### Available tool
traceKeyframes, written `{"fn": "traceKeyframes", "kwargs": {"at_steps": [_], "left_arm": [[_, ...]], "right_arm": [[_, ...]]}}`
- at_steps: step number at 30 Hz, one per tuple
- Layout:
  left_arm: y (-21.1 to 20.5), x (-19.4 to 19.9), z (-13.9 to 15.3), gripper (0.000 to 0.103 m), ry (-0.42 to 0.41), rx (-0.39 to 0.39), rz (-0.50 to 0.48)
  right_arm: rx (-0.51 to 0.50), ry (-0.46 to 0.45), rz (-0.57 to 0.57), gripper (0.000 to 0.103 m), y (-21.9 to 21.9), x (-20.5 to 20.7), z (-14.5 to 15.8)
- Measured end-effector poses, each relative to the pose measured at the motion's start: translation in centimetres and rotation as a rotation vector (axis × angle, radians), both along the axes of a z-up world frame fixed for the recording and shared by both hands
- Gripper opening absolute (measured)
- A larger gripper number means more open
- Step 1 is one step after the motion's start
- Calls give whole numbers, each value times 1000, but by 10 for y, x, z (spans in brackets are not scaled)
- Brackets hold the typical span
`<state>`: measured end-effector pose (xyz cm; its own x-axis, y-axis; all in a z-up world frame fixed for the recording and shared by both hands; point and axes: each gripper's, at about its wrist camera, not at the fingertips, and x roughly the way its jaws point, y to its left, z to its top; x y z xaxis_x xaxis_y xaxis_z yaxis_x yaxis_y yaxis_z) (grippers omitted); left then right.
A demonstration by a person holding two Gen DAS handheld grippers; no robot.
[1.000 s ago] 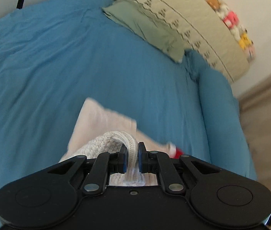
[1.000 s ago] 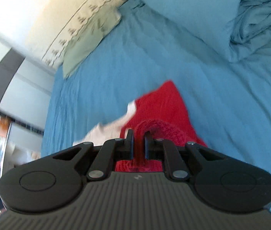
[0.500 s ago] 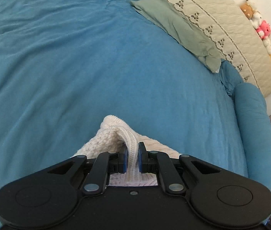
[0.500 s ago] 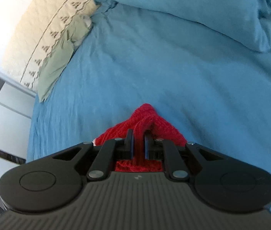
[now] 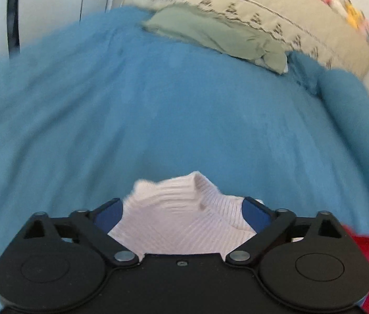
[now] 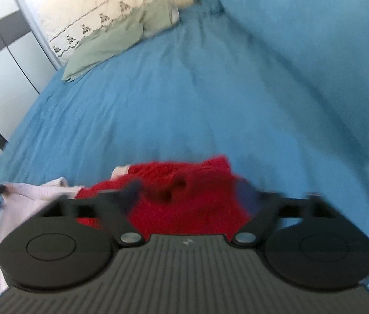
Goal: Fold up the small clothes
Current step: 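Lay the hem over the sweater body and open both tools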
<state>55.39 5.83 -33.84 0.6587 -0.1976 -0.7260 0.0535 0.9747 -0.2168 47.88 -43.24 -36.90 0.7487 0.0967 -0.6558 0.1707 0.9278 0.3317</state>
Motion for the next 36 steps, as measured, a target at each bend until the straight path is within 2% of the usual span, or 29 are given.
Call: {"fn": "traceKeyframes", "kwargs": {"at_steps": [2,5,7,10,12,16,18,23,26,30,36], "left_arm": [[-10,-11,17,100,-46,78,-60],[-27,-29,30,103,-76,181,-169],[-46,-38,30,103,-83,268,-290],[-71,-36,13,103,-23,336,-446],[-82,-27,-5,103,25,356,-494],[-88,-2,-36,103,47,416,-464],[-86,11,-44,103,50,410,-446],[-73,37,-61,103,119,317,-410],[-69,41,-65,103,131,289,-405],[-69,35,-61,103,130,296,-394],[-59,-6,-24,103,88,256,-325]], "right_arm": [[-100,-62,-9,103,9,-8,18],[-183,-102,58,103,23,-13,38],[-225,-108,120,103,36,-16,42],[-286,-72,230,103,58,-11,33],[-314,-45,284,103,70,-3,21],[-334,3,316,103,81,18,-4],[-325,26,306,103,81,29,-17],[-243,59,278,103,69,48,-43],[-235,64,275,103,71,55,-50],[-246,59,273,103,72,53,-44],[-213,17,225,103,68,25,-10]]}}
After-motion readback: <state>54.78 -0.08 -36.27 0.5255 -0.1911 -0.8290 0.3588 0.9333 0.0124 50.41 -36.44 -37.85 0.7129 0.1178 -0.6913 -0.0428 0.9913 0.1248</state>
